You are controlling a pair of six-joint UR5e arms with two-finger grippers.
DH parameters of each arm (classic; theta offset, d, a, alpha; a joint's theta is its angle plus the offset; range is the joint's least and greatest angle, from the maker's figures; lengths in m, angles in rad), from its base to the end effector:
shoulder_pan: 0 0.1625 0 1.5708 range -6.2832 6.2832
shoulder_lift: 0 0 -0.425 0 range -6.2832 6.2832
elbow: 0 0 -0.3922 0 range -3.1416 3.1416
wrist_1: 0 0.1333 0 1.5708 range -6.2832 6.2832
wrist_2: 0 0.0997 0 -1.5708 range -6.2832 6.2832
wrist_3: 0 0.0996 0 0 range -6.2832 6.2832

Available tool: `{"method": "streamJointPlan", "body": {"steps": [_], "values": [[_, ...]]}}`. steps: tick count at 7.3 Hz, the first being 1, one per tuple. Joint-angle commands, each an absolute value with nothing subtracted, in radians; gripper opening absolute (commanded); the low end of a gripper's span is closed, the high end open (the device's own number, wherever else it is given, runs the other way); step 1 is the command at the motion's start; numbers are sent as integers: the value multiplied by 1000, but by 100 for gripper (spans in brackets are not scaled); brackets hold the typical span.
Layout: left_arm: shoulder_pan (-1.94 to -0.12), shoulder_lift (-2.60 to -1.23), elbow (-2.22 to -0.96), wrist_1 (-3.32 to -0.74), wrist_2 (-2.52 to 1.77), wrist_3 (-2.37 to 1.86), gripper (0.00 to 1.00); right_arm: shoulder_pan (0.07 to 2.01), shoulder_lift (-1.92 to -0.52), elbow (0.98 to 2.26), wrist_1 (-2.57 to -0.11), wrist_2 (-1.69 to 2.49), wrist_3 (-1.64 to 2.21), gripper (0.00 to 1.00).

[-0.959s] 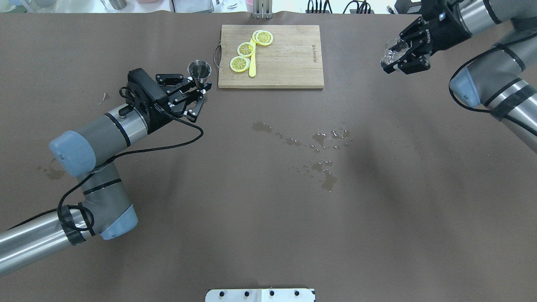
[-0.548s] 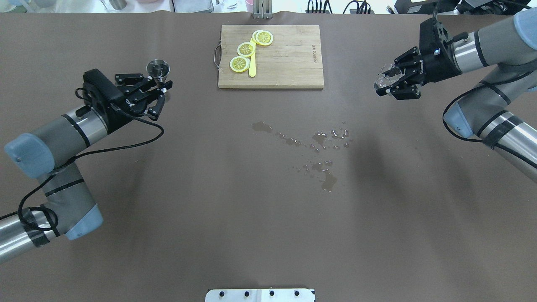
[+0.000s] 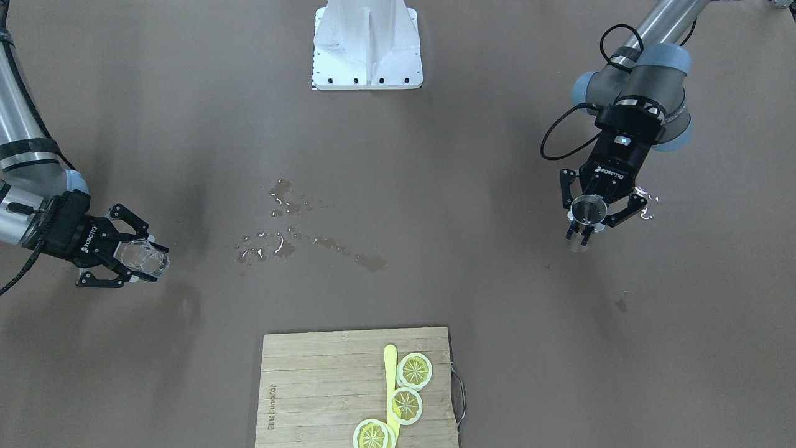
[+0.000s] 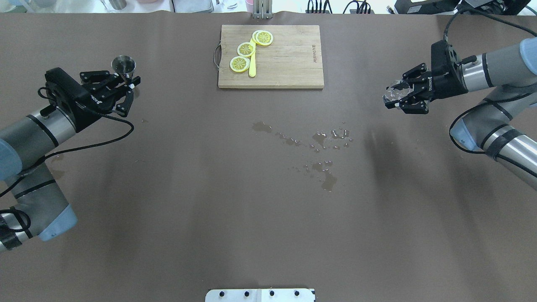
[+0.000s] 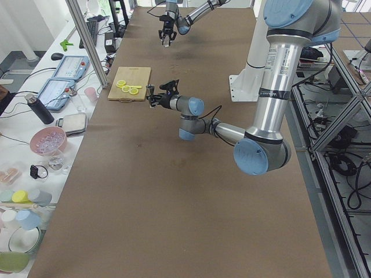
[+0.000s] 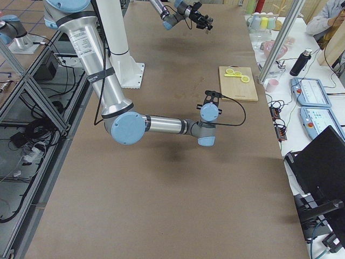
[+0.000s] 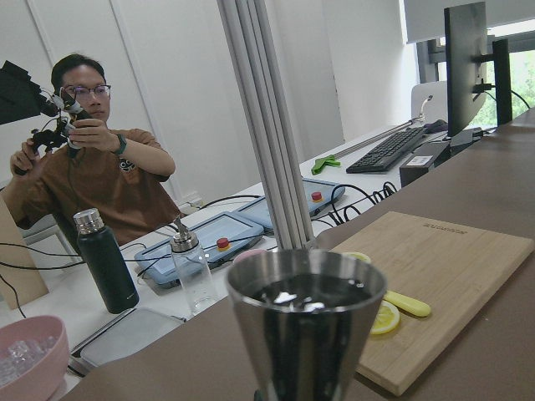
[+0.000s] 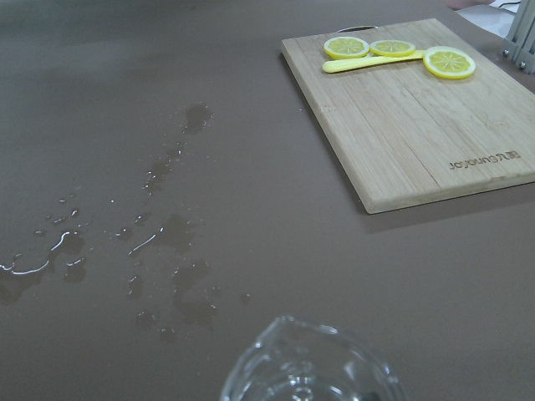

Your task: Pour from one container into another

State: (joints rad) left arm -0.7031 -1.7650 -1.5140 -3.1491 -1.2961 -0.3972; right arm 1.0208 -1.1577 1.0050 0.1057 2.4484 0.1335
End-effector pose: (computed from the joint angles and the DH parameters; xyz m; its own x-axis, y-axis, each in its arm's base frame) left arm 0.3167 -0.4786 0.4133 0.7201 0.5532 -0.4189 0.4215 0.1308 0.8973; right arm -0.2791 -0.5637 0.5148 0.1451 -0.9749 0.1688 0.0053 0.1713 0.9852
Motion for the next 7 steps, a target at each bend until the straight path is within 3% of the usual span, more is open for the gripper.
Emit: {"method": "streamJointPlan", "body": {"steps": [1, 5, 7], "values": [[-709, -1758, -1494, -3149, -1292, -507, 0, 1022, -1175, 1015, 110, 2477, 137, 0], [-674, -1674, -1502, -3134, -1019, -644, 0, 1049, -1287, 1020, 158, 2477, 60, 0], [-536, -1625, -1512, -3041, -742, -792, 0, 1046, -1313, 1017, 164, 2471, -26, 0]]}}
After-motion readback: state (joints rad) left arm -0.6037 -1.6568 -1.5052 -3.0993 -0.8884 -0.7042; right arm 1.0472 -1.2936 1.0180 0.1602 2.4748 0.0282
